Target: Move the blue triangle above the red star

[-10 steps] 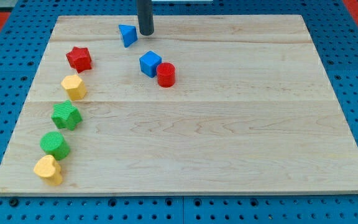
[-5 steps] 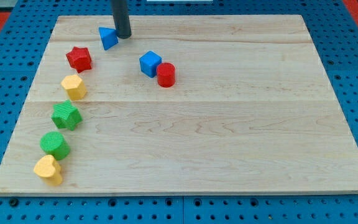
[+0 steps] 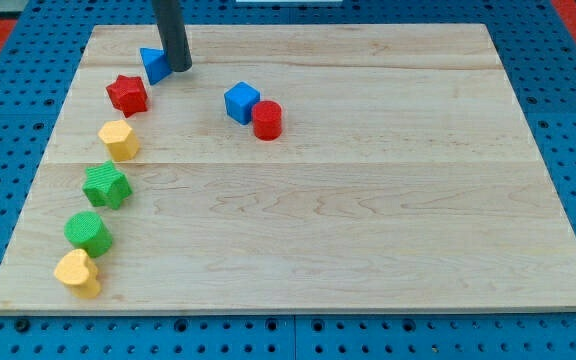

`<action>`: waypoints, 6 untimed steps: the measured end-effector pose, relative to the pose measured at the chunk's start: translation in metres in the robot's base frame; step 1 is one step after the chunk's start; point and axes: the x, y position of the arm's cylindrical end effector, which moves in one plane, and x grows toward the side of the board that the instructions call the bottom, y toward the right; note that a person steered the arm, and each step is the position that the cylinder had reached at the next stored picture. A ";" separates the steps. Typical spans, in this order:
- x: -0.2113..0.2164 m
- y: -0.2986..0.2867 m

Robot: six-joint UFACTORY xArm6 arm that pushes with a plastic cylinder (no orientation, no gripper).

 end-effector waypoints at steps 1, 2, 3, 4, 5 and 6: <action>0.006 0.000; 0.007 -0.011; 0.007 -0.031; 0.007 -0.043; 0.007 -0.014; 0.007 0.029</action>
